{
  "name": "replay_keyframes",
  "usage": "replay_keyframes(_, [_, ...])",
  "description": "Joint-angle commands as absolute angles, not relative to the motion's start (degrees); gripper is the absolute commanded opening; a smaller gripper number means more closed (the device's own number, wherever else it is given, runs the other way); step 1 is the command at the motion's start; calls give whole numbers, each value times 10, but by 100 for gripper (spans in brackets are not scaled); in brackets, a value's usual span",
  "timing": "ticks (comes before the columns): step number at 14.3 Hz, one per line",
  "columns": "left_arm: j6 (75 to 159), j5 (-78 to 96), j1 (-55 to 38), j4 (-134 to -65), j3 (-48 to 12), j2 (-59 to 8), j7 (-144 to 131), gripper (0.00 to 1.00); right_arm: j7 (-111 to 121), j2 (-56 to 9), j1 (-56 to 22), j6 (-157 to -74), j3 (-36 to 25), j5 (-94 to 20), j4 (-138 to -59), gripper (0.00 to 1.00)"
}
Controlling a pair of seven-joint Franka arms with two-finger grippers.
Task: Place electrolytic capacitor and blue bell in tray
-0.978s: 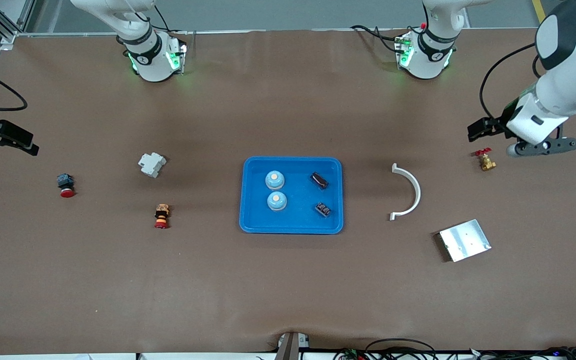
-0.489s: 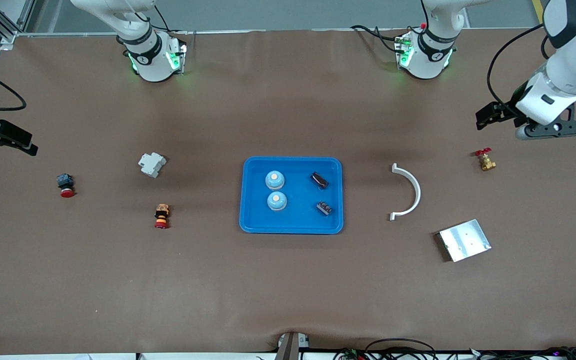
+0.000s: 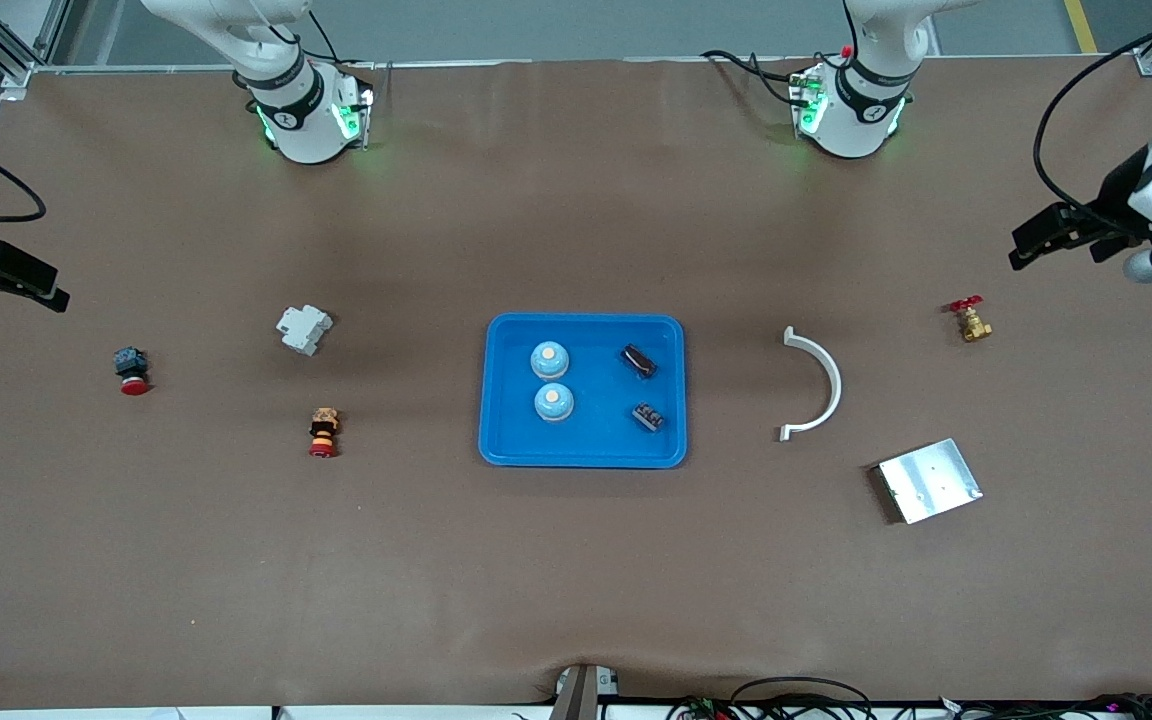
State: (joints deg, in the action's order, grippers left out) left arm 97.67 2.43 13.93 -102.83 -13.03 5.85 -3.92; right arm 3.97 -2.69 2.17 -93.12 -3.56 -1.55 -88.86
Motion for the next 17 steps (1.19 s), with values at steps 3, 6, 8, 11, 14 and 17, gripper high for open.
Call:
replay_keyframes(3, [956, 31, 141, -907, -133, -10, -37, 100, 47, -18, 27, -933, -28, -2, -891, 100])
replay_keyframes(6, [959, 26, 134, -876, -134, -29, -38, 100, 47, -18, 26, -936, -28, -2, -892, 100])
replay_keyframes(8, [959, 25, 136, -861, -133, -41, -38, 100, 47, -18, 25, -935, -27, -2, -892, 100])
replay_keyframes(11, [959, 25, 142, -862, -133, -47, -38, 100, 47, -18, 27, -934, -27, -2, -892, 100])
replay_keyframes(14, [959, 25, 144, -862, -132, -54, -37, 100, 48, -18, 29, -935, -28, -2, -892, 100])
replay_keyframes(17, [961, 22, 142, -862, -131, -61, -38, 100, 48, -18, 27, -935, -28, -2, -892, 100])
